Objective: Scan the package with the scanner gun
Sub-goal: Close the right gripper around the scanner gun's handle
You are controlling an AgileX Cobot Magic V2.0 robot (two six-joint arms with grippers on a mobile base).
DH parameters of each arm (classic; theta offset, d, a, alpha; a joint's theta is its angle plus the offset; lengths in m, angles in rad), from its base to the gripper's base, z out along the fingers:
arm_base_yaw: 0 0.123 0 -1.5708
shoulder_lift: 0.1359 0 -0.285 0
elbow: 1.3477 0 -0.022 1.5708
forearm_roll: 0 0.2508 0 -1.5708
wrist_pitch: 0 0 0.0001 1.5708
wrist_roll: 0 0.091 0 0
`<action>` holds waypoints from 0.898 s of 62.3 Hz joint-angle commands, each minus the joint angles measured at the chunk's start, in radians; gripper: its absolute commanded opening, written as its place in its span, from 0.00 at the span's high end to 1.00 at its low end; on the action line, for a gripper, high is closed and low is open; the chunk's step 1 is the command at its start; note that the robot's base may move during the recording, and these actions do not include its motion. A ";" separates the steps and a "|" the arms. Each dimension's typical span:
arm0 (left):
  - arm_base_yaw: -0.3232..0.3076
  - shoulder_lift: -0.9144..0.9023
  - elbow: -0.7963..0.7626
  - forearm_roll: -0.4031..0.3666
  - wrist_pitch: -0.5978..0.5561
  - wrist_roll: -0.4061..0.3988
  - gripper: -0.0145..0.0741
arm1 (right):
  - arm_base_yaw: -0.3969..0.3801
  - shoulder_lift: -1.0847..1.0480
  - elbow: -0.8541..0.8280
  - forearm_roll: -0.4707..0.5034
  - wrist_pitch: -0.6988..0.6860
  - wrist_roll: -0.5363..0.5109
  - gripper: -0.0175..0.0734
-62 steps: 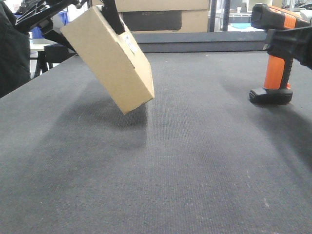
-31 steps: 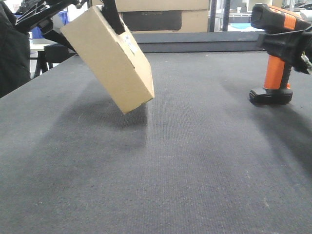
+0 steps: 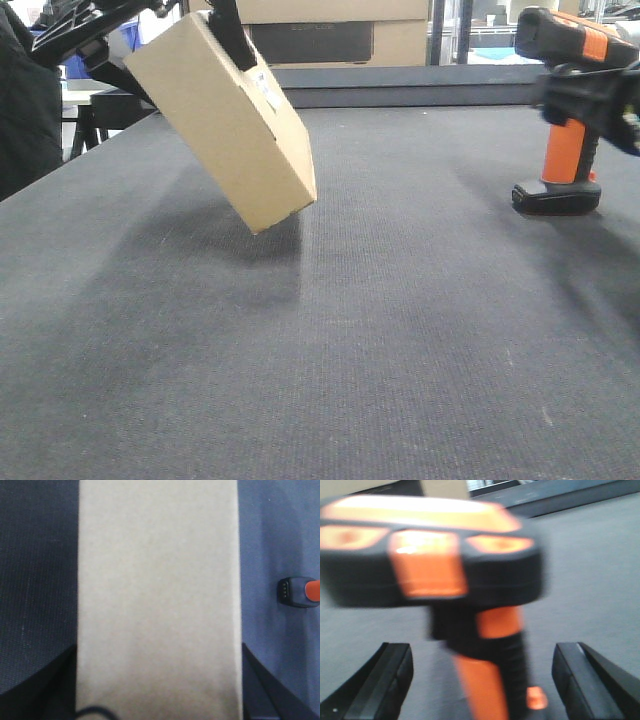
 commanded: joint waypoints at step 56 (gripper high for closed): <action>-0.007 -0.006 -0.002 -0.001 -0.019 0.000 0.96 | -0.014 0.097 -0.161 -0.037 0.023 0.027 0.19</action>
